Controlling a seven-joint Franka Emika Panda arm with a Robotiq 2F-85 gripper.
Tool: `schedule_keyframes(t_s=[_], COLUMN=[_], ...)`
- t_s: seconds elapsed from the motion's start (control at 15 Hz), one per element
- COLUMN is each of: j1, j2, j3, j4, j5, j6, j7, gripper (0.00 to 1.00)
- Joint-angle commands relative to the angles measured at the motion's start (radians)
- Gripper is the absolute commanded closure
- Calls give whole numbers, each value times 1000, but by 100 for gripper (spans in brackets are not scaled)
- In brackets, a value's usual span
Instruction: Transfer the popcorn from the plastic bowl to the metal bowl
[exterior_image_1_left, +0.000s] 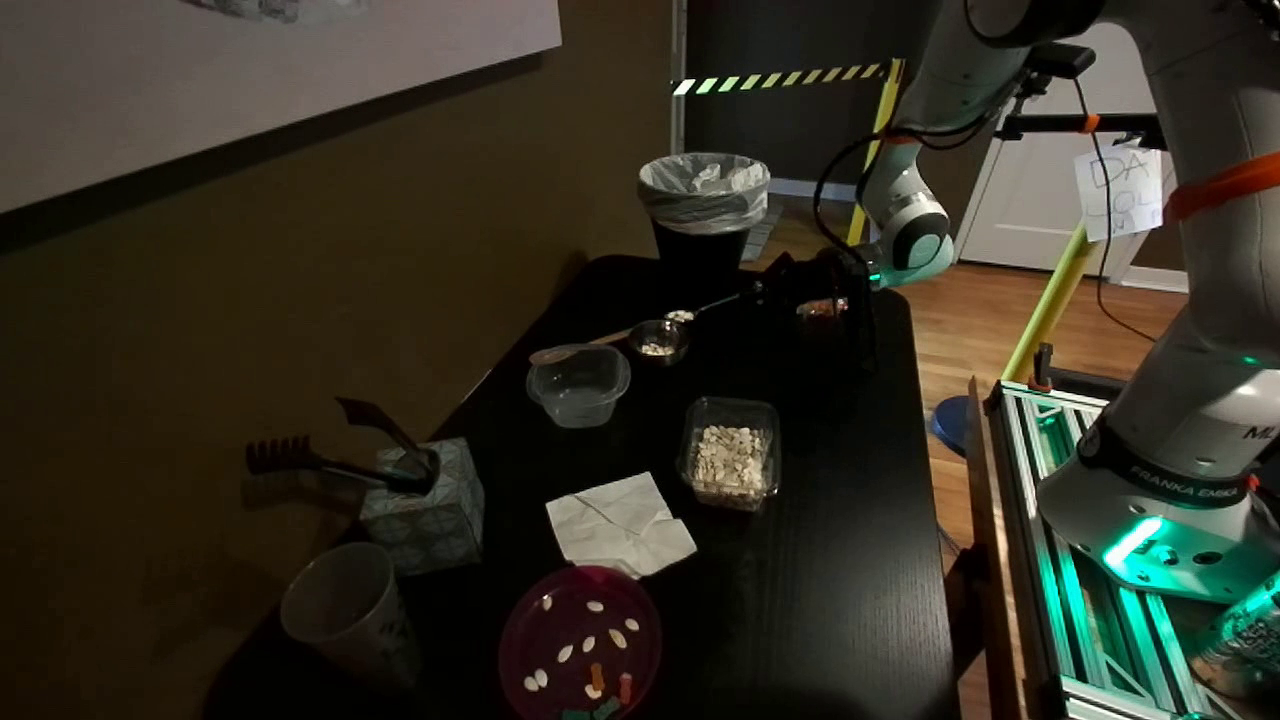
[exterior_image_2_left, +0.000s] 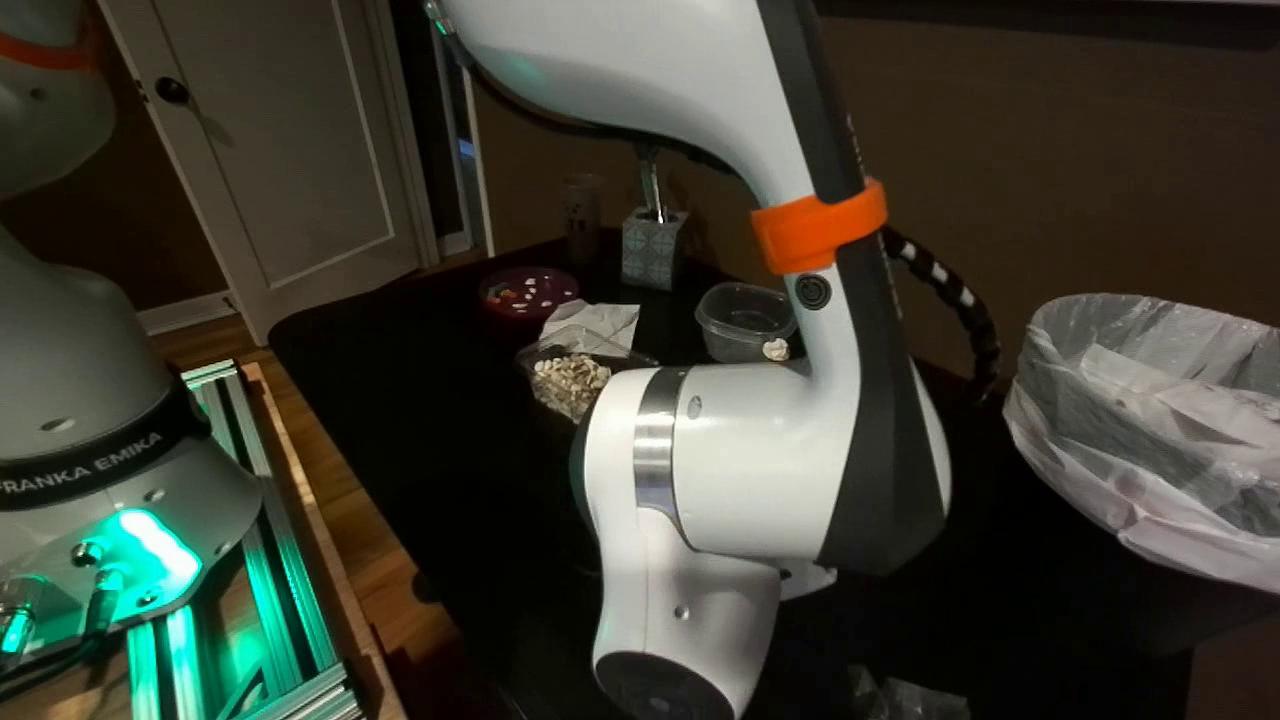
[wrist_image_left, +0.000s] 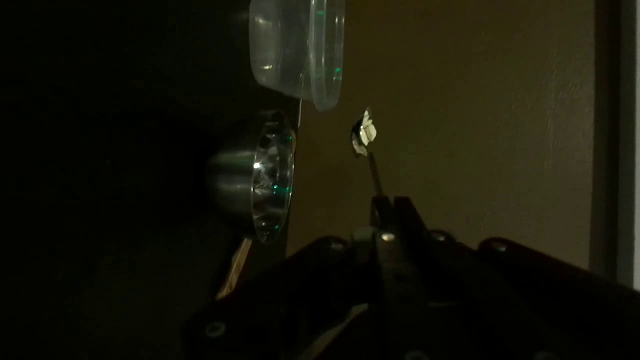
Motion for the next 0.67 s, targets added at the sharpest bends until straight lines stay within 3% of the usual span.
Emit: schedule_keyframes(t_s=[0.0,0.27,0.6], j1=[72,136,197], j2=[-45,-88,-136], j3=[-16,-16,-19], j4=[-75,-122,-157], j5=[159,292,373], j6=[93,169,239], j7=[-77,-147,-247], gripper=[99,99,99])
